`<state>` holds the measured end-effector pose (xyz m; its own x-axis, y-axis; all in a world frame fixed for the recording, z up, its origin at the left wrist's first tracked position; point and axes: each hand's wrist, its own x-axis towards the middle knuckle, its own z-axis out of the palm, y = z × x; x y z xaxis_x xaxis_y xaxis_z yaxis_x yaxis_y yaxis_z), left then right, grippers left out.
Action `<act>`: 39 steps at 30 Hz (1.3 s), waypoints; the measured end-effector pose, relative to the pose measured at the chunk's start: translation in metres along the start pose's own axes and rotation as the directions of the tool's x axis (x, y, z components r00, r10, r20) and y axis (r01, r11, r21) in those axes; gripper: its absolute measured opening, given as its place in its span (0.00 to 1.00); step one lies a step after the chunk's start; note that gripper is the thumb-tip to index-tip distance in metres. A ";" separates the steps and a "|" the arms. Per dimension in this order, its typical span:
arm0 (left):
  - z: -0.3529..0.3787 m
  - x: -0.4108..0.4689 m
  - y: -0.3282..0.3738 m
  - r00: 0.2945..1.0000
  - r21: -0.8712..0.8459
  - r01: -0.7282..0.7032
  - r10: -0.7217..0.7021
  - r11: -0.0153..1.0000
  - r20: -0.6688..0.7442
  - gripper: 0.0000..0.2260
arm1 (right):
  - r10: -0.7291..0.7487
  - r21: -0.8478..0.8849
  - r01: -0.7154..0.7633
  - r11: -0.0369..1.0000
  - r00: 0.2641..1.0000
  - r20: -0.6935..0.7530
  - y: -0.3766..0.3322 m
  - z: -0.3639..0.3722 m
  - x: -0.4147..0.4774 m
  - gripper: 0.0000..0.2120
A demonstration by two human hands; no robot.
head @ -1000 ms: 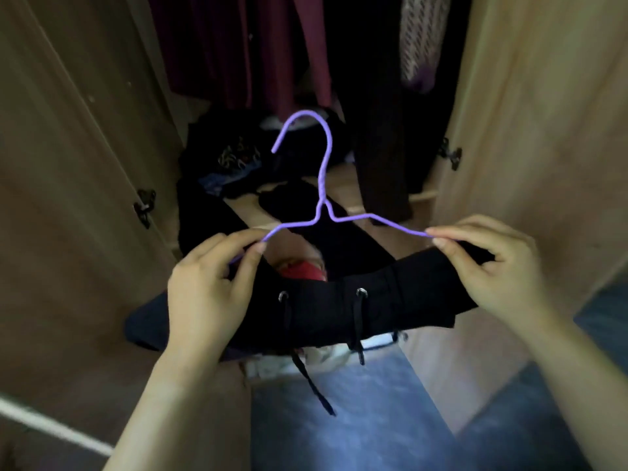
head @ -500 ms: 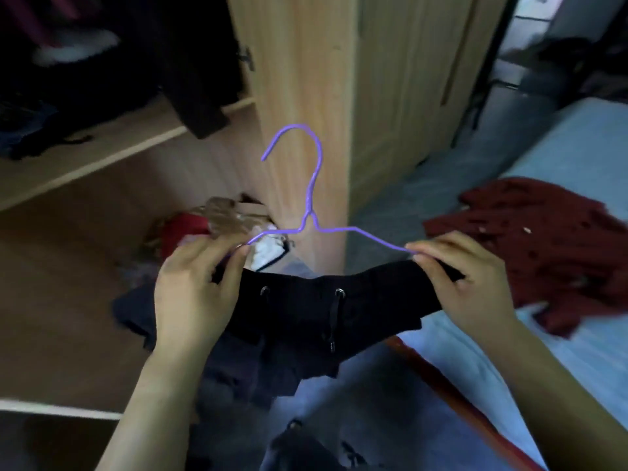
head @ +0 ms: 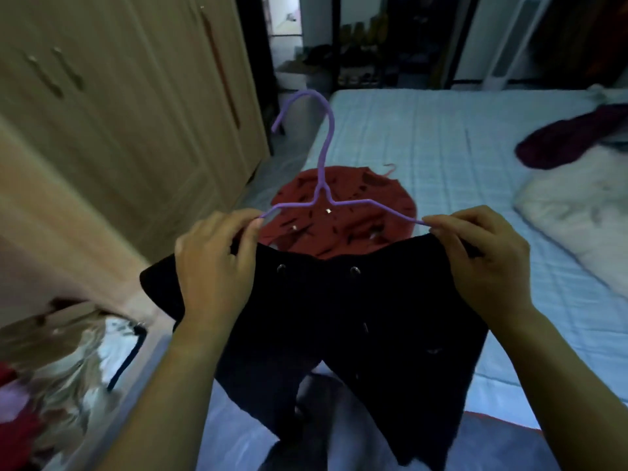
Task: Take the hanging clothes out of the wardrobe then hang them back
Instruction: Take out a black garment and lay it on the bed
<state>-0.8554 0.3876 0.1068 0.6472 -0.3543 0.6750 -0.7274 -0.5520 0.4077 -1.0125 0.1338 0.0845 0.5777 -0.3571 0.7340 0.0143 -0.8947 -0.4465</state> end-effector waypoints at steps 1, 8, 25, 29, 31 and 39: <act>0.013 0.016 0.002 1.000 -0.024 -0.031 0.031 0.999 -0.002 0.12 | 0.008 -0.017 -0.008 1.000 1.000 -0.016 0.010 -0.001 0.010 0.08; 0.103 0.167 -0.015 0.976 -0.164 -0.207 0.192 0.965 -0.104 0.12 | -0.010 -0.101 -0.006 0.995 0.987 -0.163 0.068 0.032 0.122 0.07; 0.370 0.264 -0.169 0.725 -0.139 0.023 0.079 0.990 0.684 0.07 | 0.392 -0.191 -0.348 0.918 0.868 0.303 0.269 0.221 0.185 0.07; 0.420 0.261 -0.182 0.750 -0.046 0.105 -0.049 0.993 0.660 0.09 | 0.447 -0.247 -0.377 0.892 0.818 0.363 0.314 0.256 0.197 0.07; 0.443 0.266 -0.180 0.772 -0.009 0.142 -0.105 0.990 0.627 0.11 | 0.533 -0.348 -0.415 0.841 0.747 0.397 0.338 0.270 0.207 0.08; 0.451 0.192 -0.126 0.526 0.301 0.228 -0.377 0.926 0.762 0.23 | 0.643 -0.591 -0.275 0.759 0.462 0.611 0.328 0.281 0.155 0.23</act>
<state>-0.5362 0.0489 -0.0926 0.7887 -0.5533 -0.2678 -0.4574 -0.8193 0.3457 -0.6893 -0.1394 -0.0921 0.7745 -0.5765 -0.2603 -0.6301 -0.7391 -0.2381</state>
